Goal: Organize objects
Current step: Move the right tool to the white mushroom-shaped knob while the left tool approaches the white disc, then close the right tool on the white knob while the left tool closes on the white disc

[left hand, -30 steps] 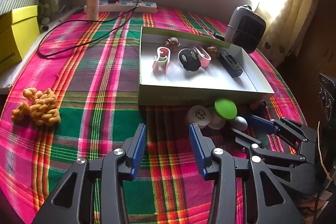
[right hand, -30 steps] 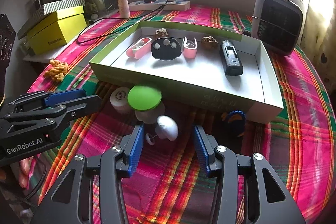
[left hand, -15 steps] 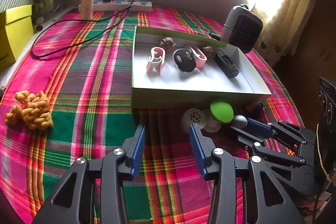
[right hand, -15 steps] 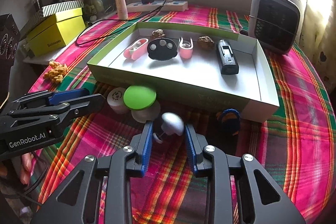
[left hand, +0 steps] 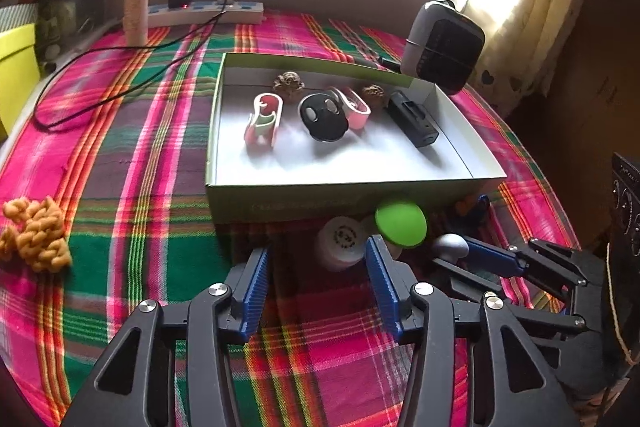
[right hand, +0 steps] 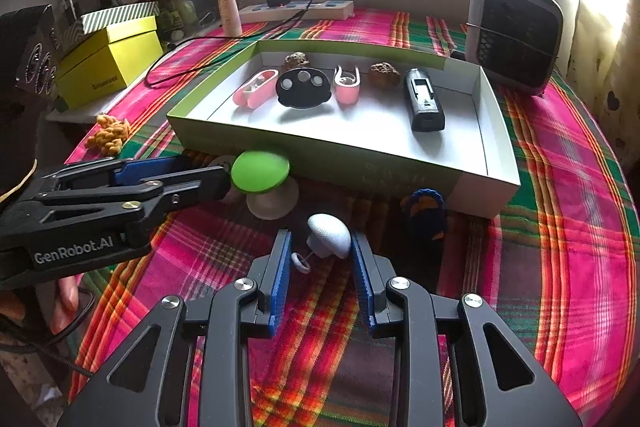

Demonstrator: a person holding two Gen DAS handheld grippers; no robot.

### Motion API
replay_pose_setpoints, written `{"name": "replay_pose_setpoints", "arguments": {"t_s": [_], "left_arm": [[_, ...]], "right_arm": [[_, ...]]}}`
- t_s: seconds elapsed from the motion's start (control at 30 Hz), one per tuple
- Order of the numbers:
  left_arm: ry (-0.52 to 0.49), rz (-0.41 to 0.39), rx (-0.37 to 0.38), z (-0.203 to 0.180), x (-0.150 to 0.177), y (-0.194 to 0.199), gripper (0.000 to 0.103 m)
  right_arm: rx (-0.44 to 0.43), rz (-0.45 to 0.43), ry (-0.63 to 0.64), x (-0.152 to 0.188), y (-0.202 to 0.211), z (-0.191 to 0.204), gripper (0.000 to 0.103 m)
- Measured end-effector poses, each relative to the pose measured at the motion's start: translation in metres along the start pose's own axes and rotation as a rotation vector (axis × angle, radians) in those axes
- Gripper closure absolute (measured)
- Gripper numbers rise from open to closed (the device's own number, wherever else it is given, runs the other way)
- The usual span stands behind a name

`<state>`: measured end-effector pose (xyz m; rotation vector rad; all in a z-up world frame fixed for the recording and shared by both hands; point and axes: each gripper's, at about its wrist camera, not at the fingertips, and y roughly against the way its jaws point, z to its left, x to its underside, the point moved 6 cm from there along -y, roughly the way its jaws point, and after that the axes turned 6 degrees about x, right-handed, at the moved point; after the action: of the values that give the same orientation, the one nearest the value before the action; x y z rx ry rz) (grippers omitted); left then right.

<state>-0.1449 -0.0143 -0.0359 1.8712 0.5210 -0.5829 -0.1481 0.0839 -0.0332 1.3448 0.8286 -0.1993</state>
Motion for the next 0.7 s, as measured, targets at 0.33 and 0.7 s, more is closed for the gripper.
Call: {"name": "replay_pose_setpoints", "arguments": {"t_s": [0.33, 0.7], "left_arm": [[-0.021, -0.001, -0.042, 0.0008, -0.0040, -0.0060, 0.055], [-0.044, -0.009, -0.093, 0.0007, -0.0054, -0.0084, 0.055]], "right_arm": [[-0.003, -0.001, -0.006, 0.0008, 0.0006, -0.0019, 0.072], [-0.004, -0.001, -0.007, 0.0005, 0.0001, -0.0027, 0.072]]}}
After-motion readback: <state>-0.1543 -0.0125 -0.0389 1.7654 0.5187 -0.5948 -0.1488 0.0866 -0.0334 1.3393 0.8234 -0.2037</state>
